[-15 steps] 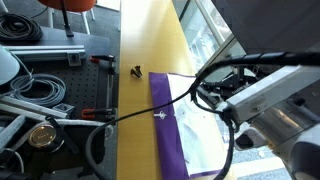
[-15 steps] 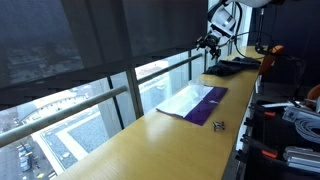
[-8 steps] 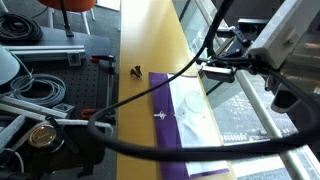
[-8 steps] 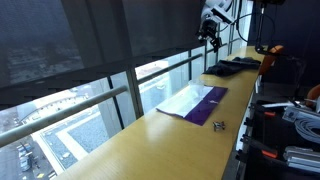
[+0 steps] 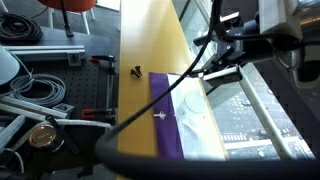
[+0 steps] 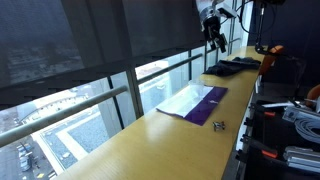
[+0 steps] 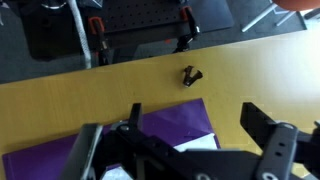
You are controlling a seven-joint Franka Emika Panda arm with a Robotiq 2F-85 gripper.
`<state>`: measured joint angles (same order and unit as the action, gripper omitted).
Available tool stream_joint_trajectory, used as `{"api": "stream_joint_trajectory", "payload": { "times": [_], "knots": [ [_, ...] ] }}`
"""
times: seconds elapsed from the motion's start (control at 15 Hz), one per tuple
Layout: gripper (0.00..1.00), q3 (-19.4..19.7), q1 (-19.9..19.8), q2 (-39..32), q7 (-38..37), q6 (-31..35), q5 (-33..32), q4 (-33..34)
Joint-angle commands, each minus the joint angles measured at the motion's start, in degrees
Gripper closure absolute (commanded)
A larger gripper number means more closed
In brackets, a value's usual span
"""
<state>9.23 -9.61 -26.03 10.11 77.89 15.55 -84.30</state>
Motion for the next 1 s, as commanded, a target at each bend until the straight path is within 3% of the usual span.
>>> {"api": "stream_joint_trajectory", "payload": {
  "times": [0.0, 0.33, 0.4, 0.93],
  "knots": [
    [0.00, -1.43, 1.11, 4.75, 4.93, 7.98, -10.36, -8.41],
    [0.00, -3.41, 3.38, 7.60, 6.39, 20.69, -22.92, -17.76],
    [0.00, -3.41, 1.43, 4.23, 5.85, 16.11, -19.36, -12.52],
    [0.00, -4.00, 2.84, 5.76, 5.86, 19.46, -21.89, -15.88]
  ]
}}
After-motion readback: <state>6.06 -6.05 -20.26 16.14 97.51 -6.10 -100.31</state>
